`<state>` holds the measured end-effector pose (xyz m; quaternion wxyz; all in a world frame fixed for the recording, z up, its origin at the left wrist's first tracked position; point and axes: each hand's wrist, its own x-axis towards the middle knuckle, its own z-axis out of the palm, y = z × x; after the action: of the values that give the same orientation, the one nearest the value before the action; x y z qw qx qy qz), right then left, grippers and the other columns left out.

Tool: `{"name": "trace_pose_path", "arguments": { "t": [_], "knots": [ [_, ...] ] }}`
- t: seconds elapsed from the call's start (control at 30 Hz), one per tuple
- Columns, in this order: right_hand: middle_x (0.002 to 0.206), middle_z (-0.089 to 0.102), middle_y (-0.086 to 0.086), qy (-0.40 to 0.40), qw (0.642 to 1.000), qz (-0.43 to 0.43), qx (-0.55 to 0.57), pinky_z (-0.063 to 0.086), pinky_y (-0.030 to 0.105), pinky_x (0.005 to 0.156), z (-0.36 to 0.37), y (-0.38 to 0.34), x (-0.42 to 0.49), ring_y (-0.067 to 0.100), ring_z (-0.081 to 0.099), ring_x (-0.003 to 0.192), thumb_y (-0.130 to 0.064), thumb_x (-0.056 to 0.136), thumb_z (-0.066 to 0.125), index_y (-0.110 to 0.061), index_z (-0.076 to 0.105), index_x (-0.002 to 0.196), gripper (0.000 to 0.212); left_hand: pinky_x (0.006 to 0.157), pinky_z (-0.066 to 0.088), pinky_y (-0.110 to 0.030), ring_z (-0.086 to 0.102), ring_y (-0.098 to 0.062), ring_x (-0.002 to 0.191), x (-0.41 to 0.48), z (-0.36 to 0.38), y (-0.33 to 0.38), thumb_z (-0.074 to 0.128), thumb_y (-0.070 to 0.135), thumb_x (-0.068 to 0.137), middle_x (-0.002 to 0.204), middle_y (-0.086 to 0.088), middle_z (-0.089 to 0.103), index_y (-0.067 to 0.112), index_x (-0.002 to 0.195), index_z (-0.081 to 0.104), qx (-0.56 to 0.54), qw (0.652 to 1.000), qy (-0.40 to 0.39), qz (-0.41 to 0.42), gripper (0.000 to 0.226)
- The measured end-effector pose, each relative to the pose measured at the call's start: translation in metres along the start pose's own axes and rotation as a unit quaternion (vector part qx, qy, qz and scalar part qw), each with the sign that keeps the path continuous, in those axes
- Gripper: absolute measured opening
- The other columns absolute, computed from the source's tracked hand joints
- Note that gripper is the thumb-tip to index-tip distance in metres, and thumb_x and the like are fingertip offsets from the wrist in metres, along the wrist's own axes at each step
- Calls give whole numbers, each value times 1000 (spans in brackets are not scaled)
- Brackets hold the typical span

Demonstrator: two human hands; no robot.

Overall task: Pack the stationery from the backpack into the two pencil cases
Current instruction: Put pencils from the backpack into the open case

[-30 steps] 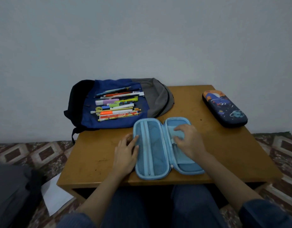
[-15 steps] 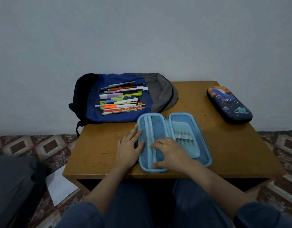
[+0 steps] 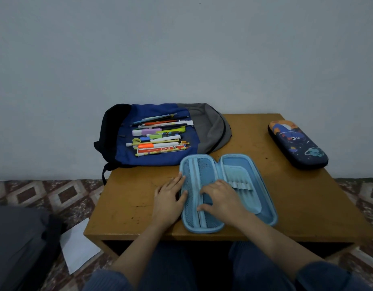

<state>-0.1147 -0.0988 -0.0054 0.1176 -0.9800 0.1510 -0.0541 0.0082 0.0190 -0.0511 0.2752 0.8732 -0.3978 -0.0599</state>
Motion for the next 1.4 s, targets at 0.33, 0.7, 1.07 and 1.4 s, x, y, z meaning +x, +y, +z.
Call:
{"name": "trace_pose_path", "arguments": {
  "t": [0.33, 0.7, 1.07, 1.4],
  "knots": [
    [92, 66, 8, 39, 998, 44, 32, 41, 31, 86, 10, 0, 25, 23, 58, 92, -31, 89, 60, -7, 62, 87, 24, 110, 14, -31, 29, -4, 136, 3, 0, 0, 44, 37, 96, 149, 18, 29, 34, 140, 36, 0, 1000, 7, -7, 45],
    [89, 68, 12, 41, 995, 86, 43, 33, 35, 108, 7, 16, 77, 30, 57, 101, -27, 89, 60, -14, 54, 77, 19, 111, 15, -30, 29, -3, 134, 4, 0, 1, 47, 37, 94, 148, 19, 31, 35, 138, 39, 0, 1000, 11, -16, 45],
    [99, 71, 7, 26, 996, 29, 81, 24, 31, 114, 7, 29, 63, 22, 61, 96, -30, 80, 71, -5, 68, 100, 32, 106, 17, -28, 35, -4, 129, 4, 0, 1, 50, 35, 92, 146, 20, 35, 33, 135, 45, -10, 999, 22, -22, 43],
    [100, 68, 1, 32, 998, 8, -45, 8, 36, 116, 11, 27, 68, 17, 57, 102, -37, 90, 55, -12, 64, 95, 27, 108, 18, -28, 35, -3, 130, 4, 0, 3, 50, 35, 92, 145, 20, 36, 35, 134, 45, -15, 999, 23, -32, 43]
  ]
}}
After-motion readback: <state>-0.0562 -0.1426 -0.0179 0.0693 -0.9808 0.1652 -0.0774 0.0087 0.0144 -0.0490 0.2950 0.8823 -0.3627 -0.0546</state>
